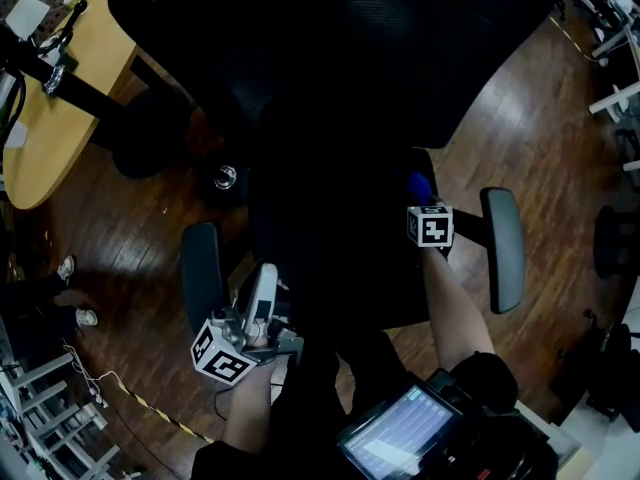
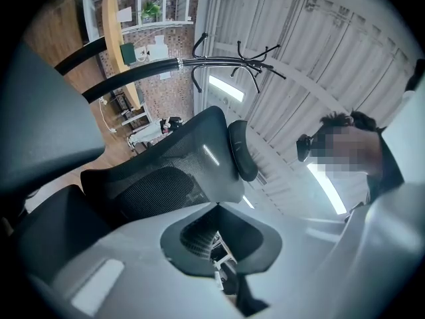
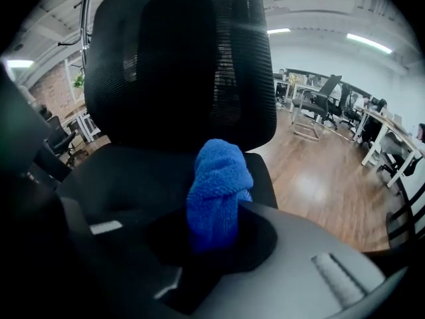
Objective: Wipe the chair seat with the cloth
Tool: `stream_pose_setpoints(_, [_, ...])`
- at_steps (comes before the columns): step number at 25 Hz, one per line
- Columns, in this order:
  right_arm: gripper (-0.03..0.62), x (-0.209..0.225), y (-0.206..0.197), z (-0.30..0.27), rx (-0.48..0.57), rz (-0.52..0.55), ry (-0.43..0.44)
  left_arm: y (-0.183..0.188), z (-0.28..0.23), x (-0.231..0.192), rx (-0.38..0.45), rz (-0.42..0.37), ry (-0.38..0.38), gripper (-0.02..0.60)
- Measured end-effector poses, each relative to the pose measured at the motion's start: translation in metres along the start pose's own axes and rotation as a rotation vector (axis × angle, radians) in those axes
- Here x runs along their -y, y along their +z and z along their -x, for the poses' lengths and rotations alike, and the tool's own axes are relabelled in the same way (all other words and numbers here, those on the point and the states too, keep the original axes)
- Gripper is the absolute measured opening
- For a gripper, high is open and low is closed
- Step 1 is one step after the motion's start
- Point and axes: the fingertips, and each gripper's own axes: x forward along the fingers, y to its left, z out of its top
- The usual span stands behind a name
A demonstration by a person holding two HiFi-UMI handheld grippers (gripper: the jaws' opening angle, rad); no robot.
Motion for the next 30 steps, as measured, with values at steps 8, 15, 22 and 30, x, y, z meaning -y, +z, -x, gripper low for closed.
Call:
stream_pose_setpoints(8, [0.049, -0.104, 0.011, -0.003, 0.013, 0.007, 0.202, 0.004, 0.007, 0.001, 0.006, -0.004, -0.002, -0.008])
stream_pose_setpoints(15, [0.049, -0.327, 0.006, -0.002, -0.020, 0.075, 0.592, 0.013, 0.016, 0.001, 0.030, -0.008, 0.000, -0.008])
stream_pose_setpoints(22, [0.049, -0.379, -0.026, -0.002, -0.030, 0.128, 0.642, 0.017, 0.023, -0.003, 0.039, 0.000, 0.003, -0.008])
stream_pose_setpoints(30, [0.049, -0.280, -0.037, -0.011, -0.056, 0.087, 0.465, 0.015, 0.022, -0.006, 0.011, -0.007, 0.003, -0.008])
